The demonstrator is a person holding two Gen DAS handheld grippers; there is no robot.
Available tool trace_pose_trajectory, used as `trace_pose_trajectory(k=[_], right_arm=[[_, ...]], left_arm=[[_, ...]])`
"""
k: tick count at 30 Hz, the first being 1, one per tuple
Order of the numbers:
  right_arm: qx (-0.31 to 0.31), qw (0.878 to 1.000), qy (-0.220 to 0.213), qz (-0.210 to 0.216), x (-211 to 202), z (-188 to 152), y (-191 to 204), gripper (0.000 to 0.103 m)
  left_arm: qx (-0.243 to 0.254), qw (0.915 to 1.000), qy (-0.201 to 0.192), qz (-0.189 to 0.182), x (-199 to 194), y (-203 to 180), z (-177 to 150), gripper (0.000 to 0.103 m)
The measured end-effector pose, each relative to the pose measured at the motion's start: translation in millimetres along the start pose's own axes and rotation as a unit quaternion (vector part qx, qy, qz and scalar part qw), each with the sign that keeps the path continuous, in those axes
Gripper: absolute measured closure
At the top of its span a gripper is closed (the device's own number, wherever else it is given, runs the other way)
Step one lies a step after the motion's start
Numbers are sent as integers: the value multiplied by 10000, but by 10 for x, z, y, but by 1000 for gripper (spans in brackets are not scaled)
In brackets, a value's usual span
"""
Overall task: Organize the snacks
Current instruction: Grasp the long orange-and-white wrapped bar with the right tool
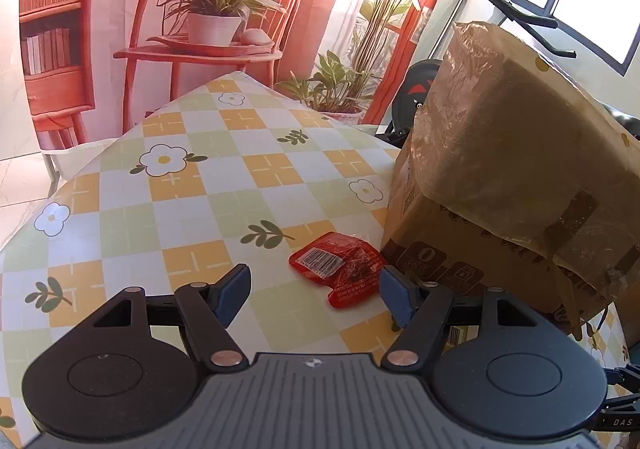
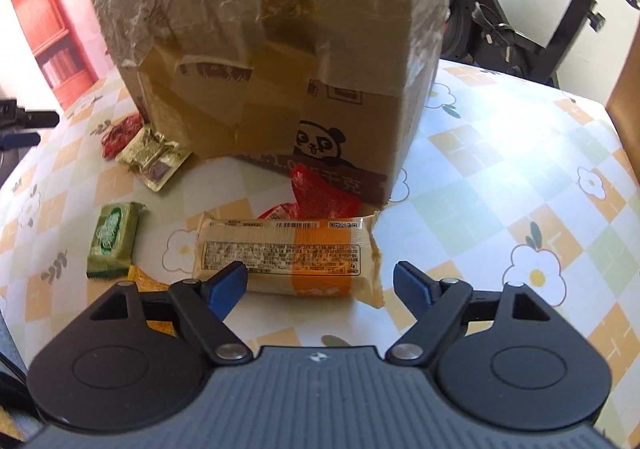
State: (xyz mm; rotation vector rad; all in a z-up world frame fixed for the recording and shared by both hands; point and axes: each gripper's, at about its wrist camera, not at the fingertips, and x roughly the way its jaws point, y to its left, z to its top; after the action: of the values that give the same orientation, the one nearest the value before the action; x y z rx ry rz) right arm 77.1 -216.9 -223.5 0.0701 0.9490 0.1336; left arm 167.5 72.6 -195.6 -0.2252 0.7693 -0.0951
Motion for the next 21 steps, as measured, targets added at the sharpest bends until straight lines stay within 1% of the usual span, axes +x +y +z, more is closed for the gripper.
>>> trace_pose_trajectory(k=[2,3,5,6,8,9,12,14,16,19,21], right_arm=[[-267,9996,-35,-10,37,9,27,14],[-346,9994,-51,17,58,11,32,14],[-352,9994,10,58,118,22,27,14],[-251,9996,93,91,139,31,24,16],[80,9989,285,368,174,49,30,16],[181,9982,303,481,153,54,41,17],[404,9943,447,882,127,48,143,17],[434,9912,481,1155,111,47,236,17],[197,9904,462,1288,63,72,348,19],[-468,9923,278,1111,-49,144,491,20],[-813,9915,106,1013,-111,192,540,20]], left_arm=[[13,10000,37,3,7,-15,-21,30],[20,10000,61,4,11,-15,-30,30],[41,9999,91,-2,11,-29,-45,30],[52,9999,93,-10,6,-35,-49,30],[72,9999,95,-24,-5,-48,-56,30],[86,9999,95,-28,-9,-61,-58,30],[88,9999,116,-31,-6,-65,-68,30],[97,9999,129,-48,-8,-66,-74,30],[105,9998,130,-69,-18,-74,-74,30],[107,9998,125,-74,-34,-53,-70,30],[76,9999,105,-54,-42,-34,-62,30]])
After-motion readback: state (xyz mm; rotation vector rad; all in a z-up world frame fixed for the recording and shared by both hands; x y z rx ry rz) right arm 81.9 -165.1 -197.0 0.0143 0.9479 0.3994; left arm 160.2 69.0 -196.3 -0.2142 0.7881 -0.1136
